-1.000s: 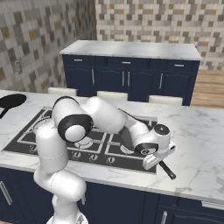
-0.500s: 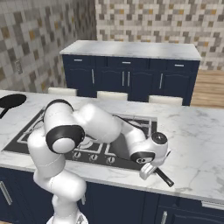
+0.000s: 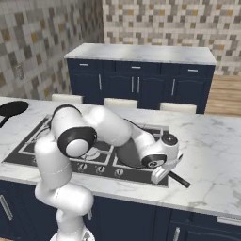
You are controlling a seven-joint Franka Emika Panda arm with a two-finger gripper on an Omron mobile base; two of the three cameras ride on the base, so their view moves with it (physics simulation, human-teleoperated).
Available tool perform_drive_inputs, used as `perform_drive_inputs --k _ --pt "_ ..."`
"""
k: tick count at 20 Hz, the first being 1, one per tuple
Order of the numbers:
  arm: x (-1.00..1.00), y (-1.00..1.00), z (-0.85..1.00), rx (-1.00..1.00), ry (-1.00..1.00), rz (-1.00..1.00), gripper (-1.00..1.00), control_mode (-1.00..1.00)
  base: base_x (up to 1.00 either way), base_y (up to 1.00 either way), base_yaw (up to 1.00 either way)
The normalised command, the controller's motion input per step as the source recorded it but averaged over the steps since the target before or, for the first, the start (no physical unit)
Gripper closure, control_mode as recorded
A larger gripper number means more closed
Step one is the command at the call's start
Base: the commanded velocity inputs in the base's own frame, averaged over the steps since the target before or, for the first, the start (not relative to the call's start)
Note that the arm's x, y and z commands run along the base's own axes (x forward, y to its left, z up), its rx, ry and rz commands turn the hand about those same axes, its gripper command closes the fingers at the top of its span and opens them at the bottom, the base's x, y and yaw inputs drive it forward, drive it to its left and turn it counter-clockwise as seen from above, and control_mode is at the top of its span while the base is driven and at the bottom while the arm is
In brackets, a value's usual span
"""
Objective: Place both pans onto different burners. Then place the avocado and the fish on different pans.
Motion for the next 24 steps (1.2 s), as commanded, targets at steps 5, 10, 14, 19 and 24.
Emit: perform_drive_inputs --k 5,10,14,19,24 --pt "0.39 -0.19 0.00 0.03 0.00 -0.08 1.00 -1.00 0.00 0.00 0.00" --pt "0.41 -0.31 0.00 0.04 0.00 -0.09 1.00 -1.00 0.00 0.00 0.00" --pt "0.40 -0.23 0.00 0.03 0.00 -0.11 1.00 -1.00 0.00 0.00 0.00" --pt "0.27 -0.02 0.00 0.03 0.00 -0.04 1.00 -1.00 0.00 0.00 0.00" --pt "-0.25 0.00 0.00 0.01 0.00 0.03 1.00 -1.00 0.00 0.00 0.00"
